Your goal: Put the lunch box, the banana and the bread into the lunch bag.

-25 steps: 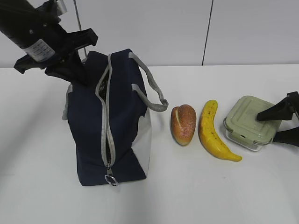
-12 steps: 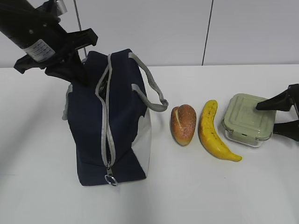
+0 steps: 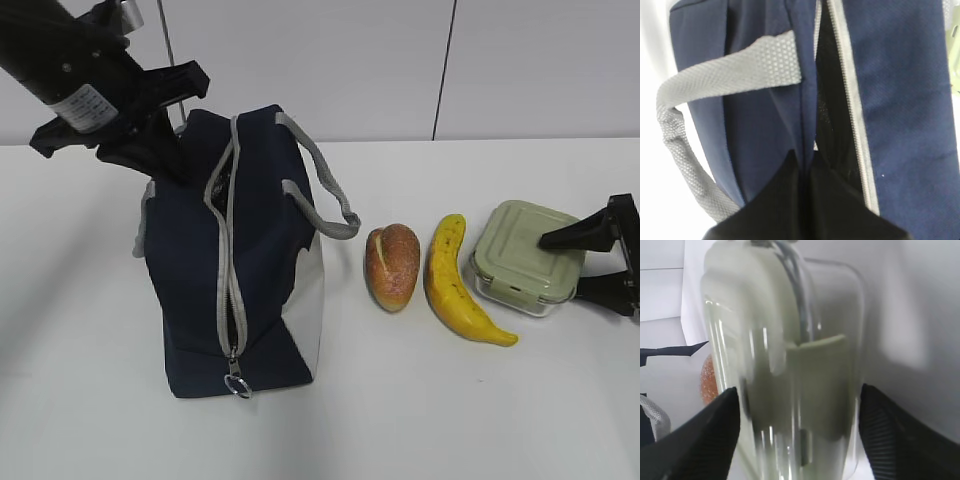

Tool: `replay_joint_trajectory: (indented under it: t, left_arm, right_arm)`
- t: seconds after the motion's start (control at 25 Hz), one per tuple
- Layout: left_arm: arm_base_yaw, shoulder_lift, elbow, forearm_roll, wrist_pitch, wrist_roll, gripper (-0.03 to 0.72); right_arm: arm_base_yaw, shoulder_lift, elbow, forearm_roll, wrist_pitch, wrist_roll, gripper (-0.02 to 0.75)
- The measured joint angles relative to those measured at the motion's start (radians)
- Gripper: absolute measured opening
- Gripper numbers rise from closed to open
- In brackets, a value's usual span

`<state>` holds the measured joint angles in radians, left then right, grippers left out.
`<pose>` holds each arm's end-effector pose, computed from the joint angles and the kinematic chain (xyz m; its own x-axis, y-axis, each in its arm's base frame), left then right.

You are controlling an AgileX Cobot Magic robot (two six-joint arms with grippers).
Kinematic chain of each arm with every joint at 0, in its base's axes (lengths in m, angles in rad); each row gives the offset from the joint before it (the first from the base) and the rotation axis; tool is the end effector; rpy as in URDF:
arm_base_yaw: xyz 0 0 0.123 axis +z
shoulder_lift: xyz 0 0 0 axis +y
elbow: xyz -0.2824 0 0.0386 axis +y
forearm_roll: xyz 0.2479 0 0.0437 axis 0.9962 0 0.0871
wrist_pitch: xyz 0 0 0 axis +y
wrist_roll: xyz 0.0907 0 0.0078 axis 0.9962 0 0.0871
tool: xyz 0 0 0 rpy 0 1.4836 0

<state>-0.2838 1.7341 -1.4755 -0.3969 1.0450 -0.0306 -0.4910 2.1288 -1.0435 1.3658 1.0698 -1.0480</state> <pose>0.3441 -0.1321 0.2948 -0.9538 0.0468 -0.2968 0.1658 0.9057 -0.3902 0.3425 -0.0944 0.0978 -0.8466 0.5189 -0.1181 0.1764 0.4830 0.8577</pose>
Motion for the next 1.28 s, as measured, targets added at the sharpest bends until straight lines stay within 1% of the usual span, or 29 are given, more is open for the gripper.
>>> replay_joint_trajectory:
  t: [0.08,0.16,0.24,0.32,0.48,0.64,0.8,0.88,1.0,1.16,1.28]
  left_arm:
    - [0.0,0.0,0.0,0.0,0.0,0.0,-0.003]
    - [0.0,0.0,0.0,0.0,0.0,0.0,-0.003]
    - [0.0,0.0,0.0,0.0,0.0,0.0,-0.003]
    - [0.0,0.0,0.0,0.0,0.0,0.0,-0.003]
    - [0.0,0.0,0.0,0.0,0.0,0.0,-0.003]
    - [0.0,0.0,0.0,0.0,0.0,0.0,-0.003]
    - [0.0,0.0,0.0,0.0,-0.001,0.0,-0.003]
    - [0.0,0.0,0.0,-0.003,-0.001,0.0,-0.003]
    - [0.0,0.0,0.0,-0.029,-0.006,0.01,-0.003]
    - [0.0,0.0,0.0,-0.094,-0.032,0.067,-0.003]
    - [0.0,0.0,0.0,-0.137,-0.049,0.112,-0.003]
  right_arm:
    - [0.0,0.0,0.0,0.006,0.0,-0.001,0.501]
    - [0.0,0.0,0.0,0.01,0.002,-0.006,0.408]
    - [0.0,0.0,0.0,0.015,0.002,-0.01,0.37]
    - [0.0,0.0,0.0,0.024,0.002,-0.013,0.363]
    - [0.0,0.006,0.0,0.087,0.01,-0.013,0.362]
    - [0.0,0.008,-0.002,0.149,0.027,-0.086,0.363]
    - [0.013,-0.039,-0.002,0.177,0.022,-0.106,0.363]
    - [0.04,-0.089,-0.002,0.202,0.022,-0.111,0.363]
    - [0.112,-0.173,-0.016,0.242,0.028,-0.1,0.363]
    - [0.223,-0.243,-0.079,0.241,0.048,0.001,0.363]
    - [0.298,-0.263,-0.155,0.216,0.055,0.095,0.363]
